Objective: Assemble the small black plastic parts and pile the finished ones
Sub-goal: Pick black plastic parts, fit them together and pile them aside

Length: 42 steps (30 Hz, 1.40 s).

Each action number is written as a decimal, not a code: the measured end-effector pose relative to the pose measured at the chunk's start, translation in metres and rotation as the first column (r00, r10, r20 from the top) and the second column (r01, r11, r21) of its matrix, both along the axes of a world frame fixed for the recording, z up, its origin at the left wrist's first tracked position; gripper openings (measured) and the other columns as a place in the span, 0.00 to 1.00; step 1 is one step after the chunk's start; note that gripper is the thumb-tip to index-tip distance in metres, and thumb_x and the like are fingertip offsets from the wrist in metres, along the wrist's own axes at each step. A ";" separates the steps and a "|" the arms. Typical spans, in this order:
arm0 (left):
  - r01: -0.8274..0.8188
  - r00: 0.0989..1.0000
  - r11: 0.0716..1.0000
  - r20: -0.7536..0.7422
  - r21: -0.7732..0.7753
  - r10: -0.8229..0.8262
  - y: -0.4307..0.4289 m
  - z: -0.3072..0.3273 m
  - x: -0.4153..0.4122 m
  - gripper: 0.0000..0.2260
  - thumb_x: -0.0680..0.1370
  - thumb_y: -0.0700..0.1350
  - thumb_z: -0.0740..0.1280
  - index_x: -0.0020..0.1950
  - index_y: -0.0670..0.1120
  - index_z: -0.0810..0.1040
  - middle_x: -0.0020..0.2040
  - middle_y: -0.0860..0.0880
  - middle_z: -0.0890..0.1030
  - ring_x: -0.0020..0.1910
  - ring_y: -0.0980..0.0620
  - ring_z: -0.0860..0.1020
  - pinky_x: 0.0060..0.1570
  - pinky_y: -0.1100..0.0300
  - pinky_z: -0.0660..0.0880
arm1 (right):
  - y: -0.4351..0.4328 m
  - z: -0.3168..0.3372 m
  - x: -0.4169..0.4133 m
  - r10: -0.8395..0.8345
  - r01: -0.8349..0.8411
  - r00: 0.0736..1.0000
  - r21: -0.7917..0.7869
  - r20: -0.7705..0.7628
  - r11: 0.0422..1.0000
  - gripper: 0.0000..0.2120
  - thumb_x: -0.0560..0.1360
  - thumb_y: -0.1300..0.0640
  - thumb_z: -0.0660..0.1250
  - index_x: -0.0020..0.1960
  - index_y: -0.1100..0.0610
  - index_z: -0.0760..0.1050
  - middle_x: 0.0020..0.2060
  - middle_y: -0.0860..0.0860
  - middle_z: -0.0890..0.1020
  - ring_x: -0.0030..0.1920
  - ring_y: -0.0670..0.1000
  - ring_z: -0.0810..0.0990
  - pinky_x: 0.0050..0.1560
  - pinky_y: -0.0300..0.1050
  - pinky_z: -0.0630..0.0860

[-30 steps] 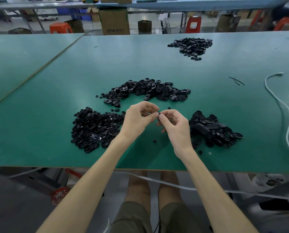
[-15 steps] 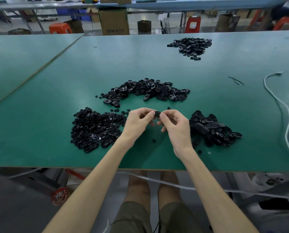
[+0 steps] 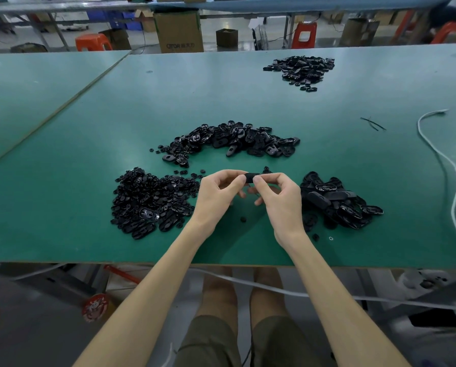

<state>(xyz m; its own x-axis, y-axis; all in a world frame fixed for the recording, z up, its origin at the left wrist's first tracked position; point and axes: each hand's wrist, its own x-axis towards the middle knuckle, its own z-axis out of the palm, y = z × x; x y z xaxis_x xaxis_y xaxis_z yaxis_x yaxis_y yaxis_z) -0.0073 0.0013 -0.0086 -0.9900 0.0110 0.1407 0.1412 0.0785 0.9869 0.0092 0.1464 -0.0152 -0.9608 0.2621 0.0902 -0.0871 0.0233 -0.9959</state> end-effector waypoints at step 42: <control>0.045 0.999 0.998 -0.025 0.039 -0.045 -0.004 0.000 0.004 0.06 0.81 0.43 0.71 0.54 0.42 0.85 0.37 0.49 0.84 0.39 0.54 0.81 0.37 0.62 0.75 | 0.003 0.004 0.003 0.034 -0.040 0.999 -0.188 -0.035 0.981 0.11 0.75 0.65 0.76 0.54 0.60 0.76 0.45 0.55 0.84 0.41 0.49 0.84 0.37 0.40 0.78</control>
<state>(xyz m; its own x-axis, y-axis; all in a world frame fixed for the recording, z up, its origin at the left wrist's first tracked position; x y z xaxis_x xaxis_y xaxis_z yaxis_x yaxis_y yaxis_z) -0.0037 -0.0027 -0.0086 -0.9849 0.0494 0.1656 0.1673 0.0325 0.9854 0.0125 0.1497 -0.0115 -0.9676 0.2418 0.0731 -0.1161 -0.1687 -0.9788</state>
